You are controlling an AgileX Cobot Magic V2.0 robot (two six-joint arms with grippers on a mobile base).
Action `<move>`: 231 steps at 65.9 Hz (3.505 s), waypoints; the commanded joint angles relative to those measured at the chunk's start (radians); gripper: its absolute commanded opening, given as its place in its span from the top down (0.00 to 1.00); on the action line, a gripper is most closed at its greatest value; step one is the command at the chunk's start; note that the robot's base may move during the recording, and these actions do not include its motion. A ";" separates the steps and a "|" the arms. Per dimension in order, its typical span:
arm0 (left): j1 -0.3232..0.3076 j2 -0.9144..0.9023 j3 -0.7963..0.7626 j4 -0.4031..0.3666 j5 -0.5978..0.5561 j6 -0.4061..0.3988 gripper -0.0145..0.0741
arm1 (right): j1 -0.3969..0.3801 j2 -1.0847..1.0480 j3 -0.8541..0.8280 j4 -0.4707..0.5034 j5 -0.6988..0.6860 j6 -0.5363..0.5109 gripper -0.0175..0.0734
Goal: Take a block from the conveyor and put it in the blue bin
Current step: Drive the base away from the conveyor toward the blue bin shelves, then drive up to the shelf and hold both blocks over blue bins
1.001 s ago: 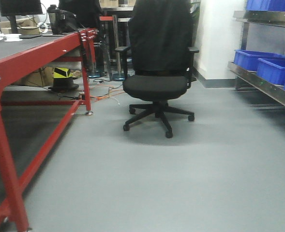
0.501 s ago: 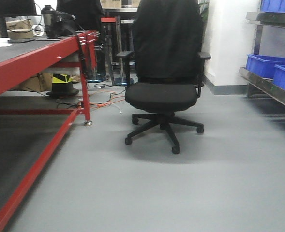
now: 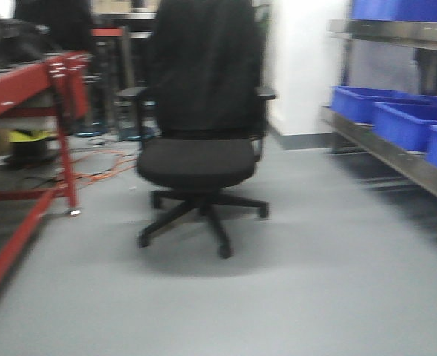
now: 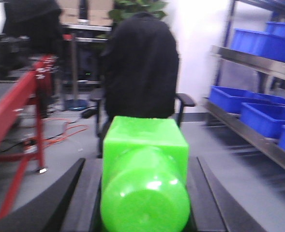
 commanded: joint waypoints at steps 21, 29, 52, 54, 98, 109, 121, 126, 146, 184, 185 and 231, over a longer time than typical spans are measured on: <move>-0.001 -0.006 0.001 0.002 -0.020 0.003 0.95 | -0.002 -0.004 0.002 -0.003 -0.017 -0.008 0.99; -0.001 -0.006 0.001 0.002 -0.020 0.003 0.95 | -0.002 -0.004 0.002 -0.003 -0.017 -0.008 0.99; -0.001 -0.006 0.001 0.002 -0.020 0.003 0.95 | -0.002 -0.004 0.002 -0.003 -0.017 -0.008 0.99; -0.001 -0.006 0.001 0.002 -0.020 0.003 0.95 | -0.002 -0.004 0.002 -0.003 -0.017 -0.008 0.99; -0.001 -0.006 0.001 0.002 -0.020 0.003 0.95 | -0.002 -0.004 0.002 -0.003 -0.017 -0.008 0.99; -0.001 -0.006 0.001 0.002 -0.020 0.003 0.95 | -0.002 -0.004 0.002 -0.003 -0.017 -0.008 0.99; -0.001 -0.006 0.001 0.002 -0.020 0.003 0.95 | -0.002 -0.004 0.002 -0.003 -0.017 -0.008 0.99; -0.001 -0.006 0.001 0.002 -0.020 0.003 0.95 | -0.002 -0.004 0.002 -0.003 -0.017 -0.008 0.99; -0.001 -0.006 0.001 0.002 -0.020 0.003 0.95 | -0.002 -0.004 0.002 -0.003 -0.017 -0.008 0.99; -0.001 -0.006 0.001 0.002 -0.020 0.003 0.95 | -0.002 -0.004 0.002 -0.003 -0.017 -0.008 0.99; -0.001 -0.006 0.001 0.002 -0.020 0.003 0.95 | -0.002 -0.004 0.002 -0.003 -0.017 -0.008 0.99; -0.001 -0.006 0.001 0.002 -0.020 0.003 0.95 | -0.002 -0.004 0.002 -0.003 -0.017 -0.008 0.99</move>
